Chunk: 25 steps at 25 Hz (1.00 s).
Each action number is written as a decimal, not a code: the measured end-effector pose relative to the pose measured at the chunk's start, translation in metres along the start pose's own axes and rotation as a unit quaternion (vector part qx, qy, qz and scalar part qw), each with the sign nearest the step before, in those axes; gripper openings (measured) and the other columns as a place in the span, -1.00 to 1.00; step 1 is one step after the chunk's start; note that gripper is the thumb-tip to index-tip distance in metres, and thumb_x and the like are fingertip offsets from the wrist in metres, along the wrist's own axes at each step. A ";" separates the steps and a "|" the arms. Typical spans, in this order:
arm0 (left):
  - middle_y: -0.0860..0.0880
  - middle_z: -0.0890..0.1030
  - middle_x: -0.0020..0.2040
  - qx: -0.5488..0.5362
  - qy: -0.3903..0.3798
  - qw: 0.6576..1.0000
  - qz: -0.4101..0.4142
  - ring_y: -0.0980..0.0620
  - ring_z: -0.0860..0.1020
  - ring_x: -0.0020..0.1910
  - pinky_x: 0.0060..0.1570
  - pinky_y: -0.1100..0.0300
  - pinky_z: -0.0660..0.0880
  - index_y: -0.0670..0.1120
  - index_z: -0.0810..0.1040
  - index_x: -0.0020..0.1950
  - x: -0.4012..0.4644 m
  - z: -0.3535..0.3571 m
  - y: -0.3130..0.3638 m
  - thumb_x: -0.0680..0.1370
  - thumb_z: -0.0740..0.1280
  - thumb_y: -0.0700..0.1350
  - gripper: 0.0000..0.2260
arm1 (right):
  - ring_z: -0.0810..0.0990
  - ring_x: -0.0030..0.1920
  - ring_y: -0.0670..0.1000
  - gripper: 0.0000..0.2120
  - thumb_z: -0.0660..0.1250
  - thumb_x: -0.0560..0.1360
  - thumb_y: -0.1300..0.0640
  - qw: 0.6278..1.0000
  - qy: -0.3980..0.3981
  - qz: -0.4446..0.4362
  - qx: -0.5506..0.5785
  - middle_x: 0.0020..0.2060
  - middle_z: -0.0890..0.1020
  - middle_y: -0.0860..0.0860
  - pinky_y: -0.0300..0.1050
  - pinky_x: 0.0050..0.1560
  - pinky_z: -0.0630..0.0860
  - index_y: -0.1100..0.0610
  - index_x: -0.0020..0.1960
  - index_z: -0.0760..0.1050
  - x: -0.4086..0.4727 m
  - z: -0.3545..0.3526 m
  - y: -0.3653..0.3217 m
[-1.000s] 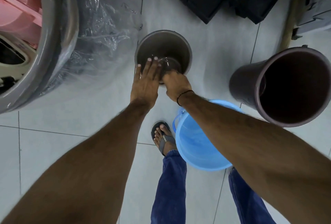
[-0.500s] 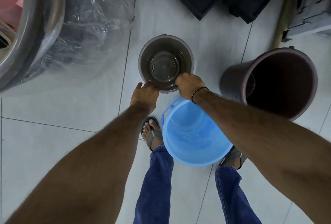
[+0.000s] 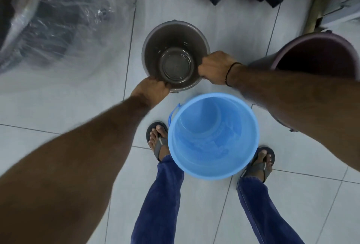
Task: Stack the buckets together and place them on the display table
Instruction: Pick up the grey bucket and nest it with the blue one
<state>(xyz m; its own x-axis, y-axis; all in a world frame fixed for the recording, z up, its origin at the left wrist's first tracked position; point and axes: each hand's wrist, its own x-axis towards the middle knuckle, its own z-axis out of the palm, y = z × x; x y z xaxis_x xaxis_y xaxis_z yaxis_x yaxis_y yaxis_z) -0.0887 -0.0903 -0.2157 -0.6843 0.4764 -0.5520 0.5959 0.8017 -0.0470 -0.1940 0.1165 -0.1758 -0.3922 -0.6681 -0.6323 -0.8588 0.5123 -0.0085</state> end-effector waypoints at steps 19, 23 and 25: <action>-0.18 0.57 -0.05 -0.039 0.226 0.973 -0.026 -0.16 0.49 -0.12 0.02 -0.02 0.42 -0.20 0.44 0.13 -0.210 -0.239 0.118 0.53 0.31 -0.28 -0.81 | 0.55 0.25 0.06 -0.67 0.07 0.63 -0.01 0.986 0.118 -0.118 0.007 0.18 0.65 -0.03 0.05 0.14 0.58 0.03 0.19 0.56 -0.320 -0.156 0.001; -0.22 0.59 0.15 -0.085 0.171 0.981 -0.037 -0.18 0.56 0.07 0.18 -0.06 0.49 -0.25 0.44 0.31 -0.237 -0.208 0.201 0.53 0.33 -0.32 -0.65 | 0.55 0.25 0.07 -0.68 0.08 0.66 0.00 0.982 0.081 -0.173 -0.001 0.18 0.65 -0.02 0.04 0.12 0.61 0.03 0.19 0.58 -0.347 -0.110 -0.034; -0.19 0.60 0.21 -0.100 0.125 0.985 -0.068 -0.15 0.58 0.14 0.25 -0.02 0.48 -0.19 0.46 0.33 -0.234 -0.183 0.230 0.52 0.38 -0.25 -0.63 | 0.57 0.22 0.07 -0.72 0.13 0.65 0.06 0.982 0.050 -0.181 -0.007 0.15 0.66 0.00 0.04 0.10 0.62 0.05 0.18 0.58 -0.339 -0.078 -0.051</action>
<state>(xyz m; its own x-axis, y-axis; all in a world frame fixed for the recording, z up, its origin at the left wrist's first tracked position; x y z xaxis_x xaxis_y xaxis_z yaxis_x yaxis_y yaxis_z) 0.1320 0.0488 0.0553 -0.8486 0.4143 -0.3289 0.4144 0.9071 0.0736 -0.0433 0.2749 0.0995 -0.0910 -0.8550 -0.5106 -0.9522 0.2249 -0.2069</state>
